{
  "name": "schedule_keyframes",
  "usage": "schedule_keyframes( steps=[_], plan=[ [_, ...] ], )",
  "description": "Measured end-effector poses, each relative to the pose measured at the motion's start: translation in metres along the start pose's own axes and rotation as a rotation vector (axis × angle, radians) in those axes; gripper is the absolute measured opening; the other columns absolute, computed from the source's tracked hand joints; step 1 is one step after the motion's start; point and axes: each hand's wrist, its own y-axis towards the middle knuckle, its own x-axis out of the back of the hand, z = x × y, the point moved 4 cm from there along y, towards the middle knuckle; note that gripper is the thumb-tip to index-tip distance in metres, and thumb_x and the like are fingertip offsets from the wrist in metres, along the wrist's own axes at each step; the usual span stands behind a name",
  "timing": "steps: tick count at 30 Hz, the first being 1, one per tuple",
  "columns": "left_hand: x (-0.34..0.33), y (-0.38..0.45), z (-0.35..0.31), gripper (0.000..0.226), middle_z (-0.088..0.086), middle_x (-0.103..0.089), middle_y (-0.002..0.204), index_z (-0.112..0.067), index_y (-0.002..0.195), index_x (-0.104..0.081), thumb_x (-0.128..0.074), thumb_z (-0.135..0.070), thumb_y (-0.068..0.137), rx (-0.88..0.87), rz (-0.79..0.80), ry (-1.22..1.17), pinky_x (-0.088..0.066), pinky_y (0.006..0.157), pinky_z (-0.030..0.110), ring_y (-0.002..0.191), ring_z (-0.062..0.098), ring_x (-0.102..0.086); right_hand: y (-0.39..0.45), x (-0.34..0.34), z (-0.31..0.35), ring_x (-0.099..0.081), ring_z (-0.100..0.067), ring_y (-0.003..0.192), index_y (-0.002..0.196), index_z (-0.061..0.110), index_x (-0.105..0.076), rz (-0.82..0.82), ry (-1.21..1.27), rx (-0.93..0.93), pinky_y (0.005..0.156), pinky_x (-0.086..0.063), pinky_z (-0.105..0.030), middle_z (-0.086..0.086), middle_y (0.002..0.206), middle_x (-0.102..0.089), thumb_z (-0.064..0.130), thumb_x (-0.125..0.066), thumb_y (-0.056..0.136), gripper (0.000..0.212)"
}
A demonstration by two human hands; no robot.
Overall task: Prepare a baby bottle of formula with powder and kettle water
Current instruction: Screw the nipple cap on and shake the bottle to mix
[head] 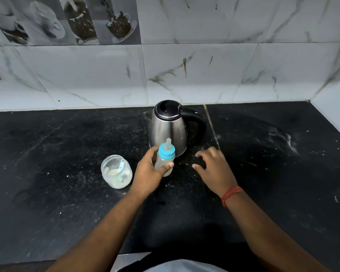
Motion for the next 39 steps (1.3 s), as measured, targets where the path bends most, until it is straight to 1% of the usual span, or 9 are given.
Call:
schedule_keyframes(
  steps=[5, 10, 16, 19, 24, 28, 31, 36, 39],
  plan=[
    [-0.008, -0.009, 0.000, 0.053, -0.020, -0.068, 0.111, -0.026, 0.127, -0.059, -0.085, -0.012, 0.083, -0.002, 0.018, 0.014, -0.043, 0.084, 0.003, 0.097, -0.016, -0.061, -0.016, -0.014, -0.042, -0.046, -0.024, 0.124, 0.139, 0.025, -0.052, 0.253, -0.154, -0.161, 0.101, -0.049, -0.044, 0.002, 0.136, -0.046, 0.042, -0.075, 0.085, 0.061],
    [-0.012, -0.015, 0.000, 0.054, -0.021, -0.068, 0.111, -0.029, 0.129, -0.059, -0.085, -0.020, 0.083, -0.001, 0.040, 0.044, -0.045, 0.082, 0.004, 0.099, -0.014, -0.061, -0.016, -0.020, -0.053, -0.055, -0.026, 0.117, 0.136, 0.021, -0.054, 0.315, -0.159, -0.150, 0.093, -0.053, -0.041, -0.003, 0.130, -0.050, 0.016, -0.069, 0.089, 0.049],
    [-0.010, -0.025, -0.001, 0.058, -0.017, -0.069, 0.117, -0.027, 0.134, -0.059, -0.086, -0.024, 0.083, -0.007, 0.027, 0.052, -0.045, 0.086, 0.010, 0.107, -0.001, -0.062, -0.016, -0.015, -0.052, -0.057, -0.025, 0.107, 0.125, 0.017, -0.061, 0.183, -0.080, -0.122, 0.089, -0.052, -0.036, -0.005, 0.123, -0.054, 0.015, -0.067, 0.088, 0.038],
    [-0.007, -0.029, -0.001, 0.056, -0.017, -0.069, 0.116, -0.032, 0.130, -0.058, -0.086, -0.024, 0.083, -0.009, 0.018, 0.062, -0.044, 0.085, 0.006, 0.106, 0.001, -0.062, -0.020, -0.014, -0.048, -0.059, -0.024, 0.105, 0.123, 0.020, -0.061, 0.197, 0.014, -0.161, 0.091, -0.052, -0.036, -0.001, 0.121, -0.053, 0.020, -0.071, 0.088, 0.037],
    [0.001, -0.038, -0.007, 0.056, -0.017, -0.068, 0.119, -0.028, 0.131, -0.059, -0.085, -0.018, 0.083, -0.025, 0.000, 0.037, -0.043, 0.085, 0.003, 0.106, -0.008, -0.061, -0.013, 0.018, -0.004, -0.063, -0.014, 0.094, 0.113, 0.028, -0.065, -0.008, 0.407, -0.194, 0.087, -0.056, -0.034, 0.008, 0.111, -0.056, 0.022, -0.076, 0.083, 0.032],
    [0.006, -0.045, -0.010, 0.056, -0.016, -0.067, 0.122, -0.022, 0.133, -0.059, -0.084, -0.012, 0.084, -0.027, -0.008, 0.013, -0.043, 0.084, 0.002, 0.104, -0.014, -0.061, -0.001, 0.054, 0.054, -0.066, -0.008, 0.090, 0.113, 0.025, -0.067, -0.096, 0.614, -0.051, 0.078, -0.056, -0.023, 0.002, 0.114, -0.061, 0.014, -0.076, 0.084, 0.032],
    [0.009, -0.049, -0.012, 0.055, -0.019, -0.066, 0.121, -0.025, 0.132, -0.059, -0.084, -0.015, 0.084, -0.035, -0.007, 0.017, -0.042, 0.084, 0.001, 0.106, -0.015, -0.061, 0.001, 0.072, 0.088, -0.064, -0.007, 0.093, 0.118, 0.020, -0.066, -0.068, 0.551, 0.104, 0.081, -0.054, -0.018, 0.004, 0.115, -0.059, 0.015, -0.076, 0.085, 0.035],
    [0.014, -0.054, -0.018, 0.054, -0.018, -0.068, 0.117, -0.027, 0.131, -0.059, -0.084, -0.017, 0.084, -0.062, -0.010, 0.026, -0.045, 0.085, 0.005, 0.106, -0.007, -0.063, 0.000, 0.070, 0.116, -0.059, -0.014, 0.104, 0.124, 0.027, -0.062, 0.097, 0.182, 0.262, 0.092, -0.053, -0.036, 0.008, 0.123, -0.054, 0.027, -0.073, 0.084, 0.042],
    [0.018, -0.054, -0.021, 0.052, -0.015, -0.070, 0.116, -0.036, 0.124, -0.060, -0.085, -0.016, 0.083, -0.081, -0.016, 0.027, -0.048, 0.088, 0.010, 0.107, 0.001, -0.064, -0.002, 0.062, 0.123, -0.058, -0.016, 0.109, 0.127, 0.026, -0.060, 0.158, 0.117, 0.288, 0.095, -0.052, -0.039, 0.007, 0.125, -0.054, 0.027, -0.071, 0.086, 0.042]
  ],
)
